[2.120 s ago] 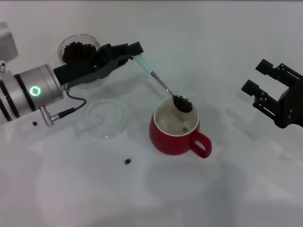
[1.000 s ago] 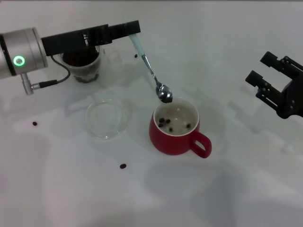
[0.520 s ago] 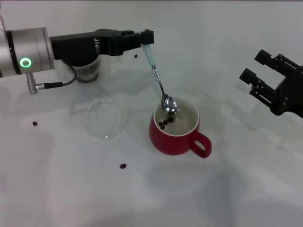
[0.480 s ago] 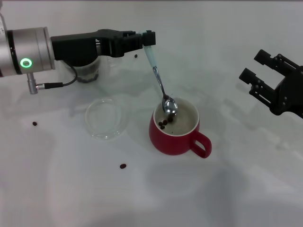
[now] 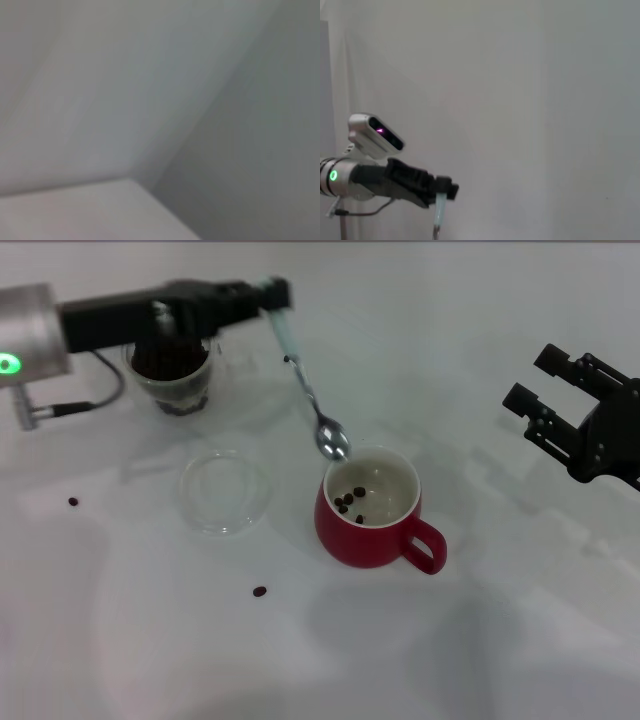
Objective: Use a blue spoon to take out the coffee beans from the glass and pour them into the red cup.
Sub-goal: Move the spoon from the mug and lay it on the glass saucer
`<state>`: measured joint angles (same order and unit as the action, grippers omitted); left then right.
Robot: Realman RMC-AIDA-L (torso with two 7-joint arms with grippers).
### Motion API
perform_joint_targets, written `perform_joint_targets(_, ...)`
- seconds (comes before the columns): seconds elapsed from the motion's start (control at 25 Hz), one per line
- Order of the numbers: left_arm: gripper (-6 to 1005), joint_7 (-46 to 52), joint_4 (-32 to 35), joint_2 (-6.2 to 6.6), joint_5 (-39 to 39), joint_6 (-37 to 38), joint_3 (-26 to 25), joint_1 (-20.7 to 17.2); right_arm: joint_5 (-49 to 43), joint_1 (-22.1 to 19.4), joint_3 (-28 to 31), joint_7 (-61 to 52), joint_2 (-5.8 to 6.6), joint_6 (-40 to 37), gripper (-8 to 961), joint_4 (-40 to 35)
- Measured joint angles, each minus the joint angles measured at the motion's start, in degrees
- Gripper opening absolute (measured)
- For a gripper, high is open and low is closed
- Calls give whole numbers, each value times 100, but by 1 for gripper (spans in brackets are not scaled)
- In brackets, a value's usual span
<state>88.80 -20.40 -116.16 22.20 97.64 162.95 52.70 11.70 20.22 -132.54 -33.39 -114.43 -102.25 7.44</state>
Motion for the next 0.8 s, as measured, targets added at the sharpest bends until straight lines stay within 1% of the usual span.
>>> perform_joint_targets(0.12, 124, 246, -360, 50, 468, 277, -1, -316, 5, 0, 0, -4, 0, 0, 606, -2)
perform_joint_targets(0.16, 124, 278, -402, 56, 520, 285, -2, -372, 7, 0, 0, -6, -2, 0, 606, -3)
perform_joint_targets(0.32, 125, 360, -590, 63, 648, 276, -1, -786, 13, 0, 0, -8, -11, -20, 606, -5)
perform_joint_targets(0.64, 125, 221, -738, -57, 697, -2, 0, -1521, 17, -48, 0, -95, -17, -57, 606, -6)
perform_joint_targets(0.8, 125, 200, -720, -127, 714, -208, 0, -1708, 18, -107, 0, -141, -17, -113, 606, -5)
